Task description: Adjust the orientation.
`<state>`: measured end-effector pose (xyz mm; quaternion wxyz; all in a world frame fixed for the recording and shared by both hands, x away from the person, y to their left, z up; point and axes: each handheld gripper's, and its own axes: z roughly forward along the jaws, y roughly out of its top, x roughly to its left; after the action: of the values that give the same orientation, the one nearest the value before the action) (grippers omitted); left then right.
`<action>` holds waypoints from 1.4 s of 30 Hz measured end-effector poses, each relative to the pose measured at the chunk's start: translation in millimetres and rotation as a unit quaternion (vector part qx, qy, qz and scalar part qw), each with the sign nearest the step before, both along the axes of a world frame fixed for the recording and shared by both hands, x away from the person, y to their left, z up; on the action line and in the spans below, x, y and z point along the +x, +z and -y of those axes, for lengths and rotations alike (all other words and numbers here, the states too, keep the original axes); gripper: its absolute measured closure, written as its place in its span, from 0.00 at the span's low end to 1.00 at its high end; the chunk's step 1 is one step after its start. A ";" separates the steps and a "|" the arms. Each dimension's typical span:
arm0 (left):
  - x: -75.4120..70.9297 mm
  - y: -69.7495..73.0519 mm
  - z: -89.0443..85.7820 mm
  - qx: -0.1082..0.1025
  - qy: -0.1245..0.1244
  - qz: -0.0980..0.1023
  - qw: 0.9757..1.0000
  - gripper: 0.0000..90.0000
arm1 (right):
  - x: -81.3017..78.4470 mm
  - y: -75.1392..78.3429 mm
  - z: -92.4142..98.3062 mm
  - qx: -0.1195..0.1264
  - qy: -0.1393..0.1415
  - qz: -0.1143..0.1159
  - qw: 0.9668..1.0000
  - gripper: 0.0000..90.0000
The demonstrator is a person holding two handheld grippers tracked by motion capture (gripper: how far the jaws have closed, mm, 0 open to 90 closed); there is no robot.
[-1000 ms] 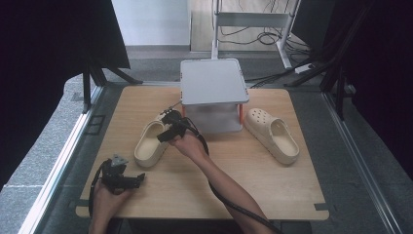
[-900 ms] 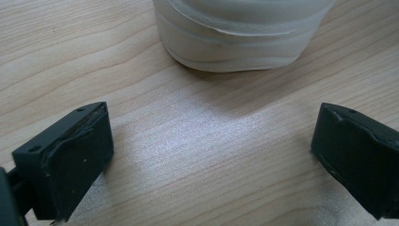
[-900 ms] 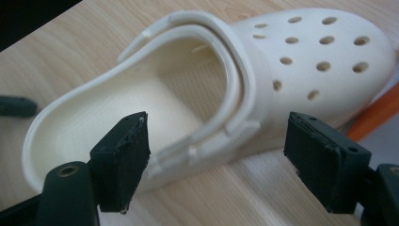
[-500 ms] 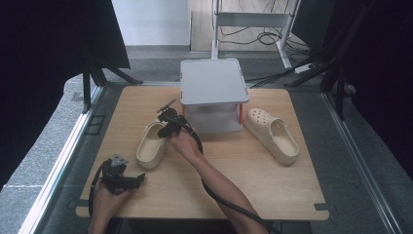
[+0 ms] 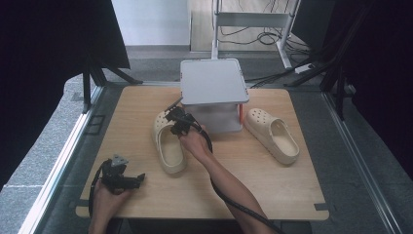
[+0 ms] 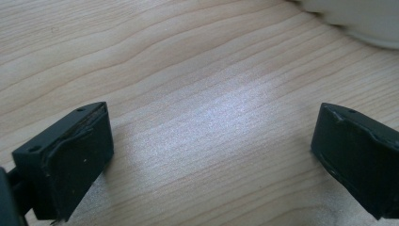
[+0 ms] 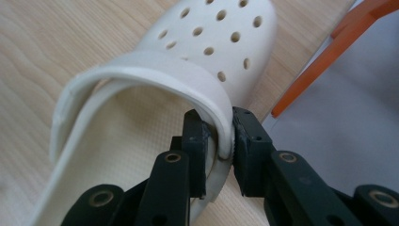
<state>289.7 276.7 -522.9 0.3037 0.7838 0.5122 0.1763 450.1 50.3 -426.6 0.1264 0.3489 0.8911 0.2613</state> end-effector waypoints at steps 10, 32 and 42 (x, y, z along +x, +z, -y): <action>0.2 0.1 -0.3 0.001 -0.002 0.001 1.000 0.00 | -22.2 19.4 11.4 0.004 0.046 0.000 0.999 0.86; 0.2 0.2 -0.2 0.001 -0.001 0.000 1.000 0.00 | -88.6 47.7 103.7 0.036 0.154 -0.013 0.987 0.85; 0.0 0.2 -0.1 0.000 -0.001 -0.001 1.000 0.00 | -115.2 25.2 146.6 0.031 0.192 -0.019 0.981 0.85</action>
<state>289.7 276.8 -522.7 0.3032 0.7844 0.5119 0.1754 334.8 -96.4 -401.5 0.0456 0.1799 0.9352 0.3015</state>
